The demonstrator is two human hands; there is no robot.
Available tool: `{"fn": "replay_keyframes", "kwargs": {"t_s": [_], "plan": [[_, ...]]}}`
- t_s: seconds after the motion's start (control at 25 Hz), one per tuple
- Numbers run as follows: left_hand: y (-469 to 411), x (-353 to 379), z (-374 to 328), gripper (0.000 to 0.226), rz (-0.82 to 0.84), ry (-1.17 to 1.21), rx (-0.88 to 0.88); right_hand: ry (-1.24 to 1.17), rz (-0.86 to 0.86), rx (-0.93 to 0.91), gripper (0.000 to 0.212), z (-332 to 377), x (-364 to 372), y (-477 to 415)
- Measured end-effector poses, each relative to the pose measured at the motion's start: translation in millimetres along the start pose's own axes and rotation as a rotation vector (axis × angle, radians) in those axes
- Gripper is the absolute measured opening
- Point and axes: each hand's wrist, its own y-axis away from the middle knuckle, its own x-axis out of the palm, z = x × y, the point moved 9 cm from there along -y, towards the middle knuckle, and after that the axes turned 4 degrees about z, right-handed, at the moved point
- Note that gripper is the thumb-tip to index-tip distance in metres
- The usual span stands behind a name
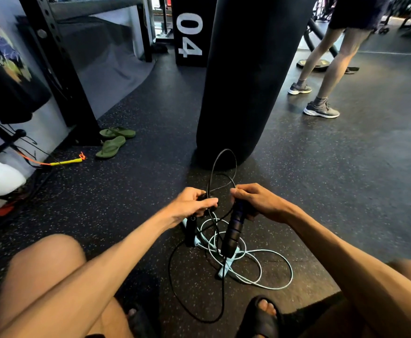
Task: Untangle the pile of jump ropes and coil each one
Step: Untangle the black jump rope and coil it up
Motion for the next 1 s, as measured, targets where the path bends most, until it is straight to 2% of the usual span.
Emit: {"fn": "replay_keyframes", "kwargs": {"t_s": [0.12,0.24,0.36,0.48,0.6,0.76,0.88,1.0], "plan": [[0,-19,-9,0.016,-0.16,0.124,0.09,-0.013,-0.004,0.015,0.033,-4,-4,-1],[0,-41,-12,0.021,-0.323,0.254,0.14,-0.066,0.107,0.07,0.031,-10,5,-1],[1,-56,-13,0.022,-0.381,0.212,0.156,-0.053,0.184,0.111,0.028,-10,10,3],[2,-64,-13,0.023,-0.388,0.176,0.17,-0.127,0.127,0.085,0.029,-5,3,4],[3,-59,-12,0.024,-0.327,0.225,0.137,-0.261,0.023,-0.015,0.028,3,-7,0],[3,-45,-4,0.026,-0.26,0.293,0.025,-0.393,0.093,-0.033,0.028,9,6,-2],[2,-40,-4,0.025,-0.235,0.389,0.016,-0.315,0.22,0.069,0.028,7,22,2],[4,-45,-14,0.023,-0.236,0.41,0.063,-0.053,0.282,0.143,0.032,4,26,6]]}}
